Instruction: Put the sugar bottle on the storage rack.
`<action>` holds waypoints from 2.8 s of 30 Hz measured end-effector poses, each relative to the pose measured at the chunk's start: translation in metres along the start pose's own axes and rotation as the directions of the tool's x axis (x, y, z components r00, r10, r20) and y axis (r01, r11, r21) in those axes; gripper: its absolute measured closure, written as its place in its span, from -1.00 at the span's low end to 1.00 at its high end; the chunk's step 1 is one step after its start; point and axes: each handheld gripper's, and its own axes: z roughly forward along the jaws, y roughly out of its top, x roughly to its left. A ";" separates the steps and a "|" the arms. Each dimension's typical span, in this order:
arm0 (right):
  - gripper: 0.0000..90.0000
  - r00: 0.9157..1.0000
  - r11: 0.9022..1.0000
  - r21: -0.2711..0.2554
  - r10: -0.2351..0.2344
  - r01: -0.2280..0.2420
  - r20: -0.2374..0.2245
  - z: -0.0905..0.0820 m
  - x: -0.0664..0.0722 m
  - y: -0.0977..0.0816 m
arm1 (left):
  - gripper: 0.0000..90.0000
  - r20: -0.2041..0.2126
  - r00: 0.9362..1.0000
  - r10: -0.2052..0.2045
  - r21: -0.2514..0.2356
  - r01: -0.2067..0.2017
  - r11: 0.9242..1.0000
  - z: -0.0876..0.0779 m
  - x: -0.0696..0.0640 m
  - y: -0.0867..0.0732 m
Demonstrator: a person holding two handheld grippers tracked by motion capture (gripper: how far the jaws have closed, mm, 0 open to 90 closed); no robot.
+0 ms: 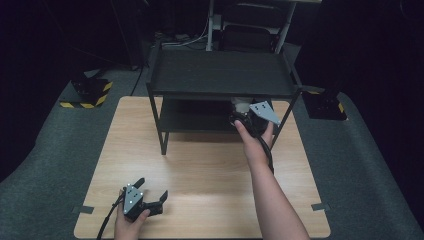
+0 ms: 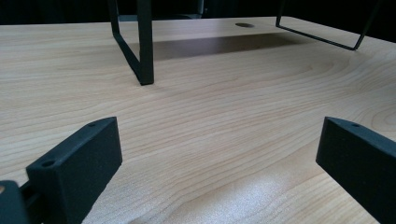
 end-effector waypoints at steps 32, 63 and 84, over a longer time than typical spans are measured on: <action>-1.00 0.996 0.997 -0.054 -0.063 0.059 -0.062 -0.067 -0.009 -0.019 | -0.99 -0.006 1.000 0.003 -0.001 -0.003 1.000 0.000 -0.002 0.000; -1.00 0.987 0.996 0.007 -0.084 0.086 -0.140 -0.166 -0.024 -0.115 | -0.99 -0.005 1.000 0.017 -0.003 -0.017 1.000 -0.001 -0.004 -0.001; -1.00 0.995 0.985 0.160 -0.057 0.069 -0.076 -0.186 -0.033 -0.154 | -0.99 0.008 1.000 0.019 0.013 -0.019 1.000 0.001 -0.003 0.002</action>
